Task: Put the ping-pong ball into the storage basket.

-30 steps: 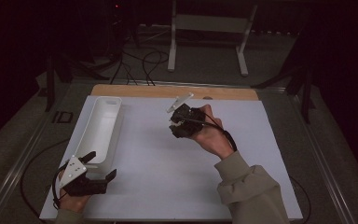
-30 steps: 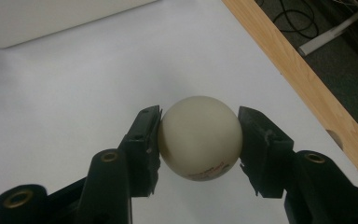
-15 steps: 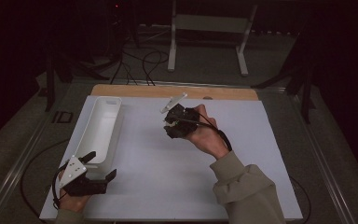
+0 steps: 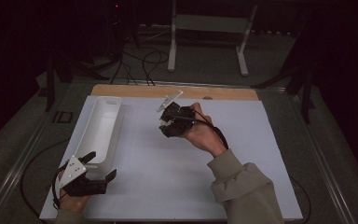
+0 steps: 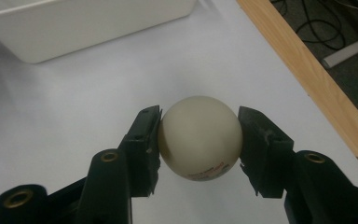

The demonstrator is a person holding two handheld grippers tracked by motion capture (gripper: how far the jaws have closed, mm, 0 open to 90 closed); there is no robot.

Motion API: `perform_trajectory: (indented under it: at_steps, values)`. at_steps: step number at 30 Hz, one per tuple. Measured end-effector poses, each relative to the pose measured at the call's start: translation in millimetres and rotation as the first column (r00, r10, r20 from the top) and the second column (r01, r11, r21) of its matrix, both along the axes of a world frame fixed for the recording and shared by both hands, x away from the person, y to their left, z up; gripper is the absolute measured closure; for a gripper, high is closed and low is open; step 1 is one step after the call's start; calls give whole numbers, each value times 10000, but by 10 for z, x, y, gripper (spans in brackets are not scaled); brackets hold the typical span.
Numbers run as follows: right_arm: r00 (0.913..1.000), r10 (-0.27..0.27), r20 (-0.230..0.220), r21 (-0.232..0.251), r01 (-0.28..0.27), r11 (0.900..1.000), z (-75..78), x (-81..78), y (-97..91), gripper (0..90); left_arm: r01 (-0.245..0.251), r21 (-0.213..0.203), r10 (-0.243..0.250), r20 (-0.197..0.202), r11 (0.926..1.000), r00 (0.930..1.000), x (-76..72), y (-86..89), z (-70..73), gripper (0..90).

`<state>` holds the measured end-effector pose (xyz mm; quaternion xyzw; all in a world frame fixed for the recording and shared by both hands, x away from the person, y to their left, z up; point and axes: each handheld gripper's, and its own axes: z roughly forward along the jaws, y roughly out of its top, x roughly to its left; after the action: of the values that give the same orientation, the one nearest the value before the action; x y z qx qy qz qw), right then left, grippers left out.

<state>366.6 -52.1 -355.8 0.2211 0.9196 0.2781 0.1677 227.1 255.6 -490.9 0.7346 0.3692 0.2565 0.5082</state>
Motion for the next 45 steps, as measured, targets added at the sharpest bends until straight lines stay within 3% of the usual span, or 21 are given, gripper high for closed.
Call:
perform_trajectory:
  at_steps: [9, 45]
  values:
    - [9994, 328, -101, 10, -328, 9995, -2, 36, 126, 504, 30, 13, -30, 13, 10000, 10000, -4, 5, 0, 21]
    - [9972, 738, -108, -104, -740, 9972, 133, 71, 478, 504, 72, -58, -72, 9, 10000, 10000, -5, 12, 2, 22]
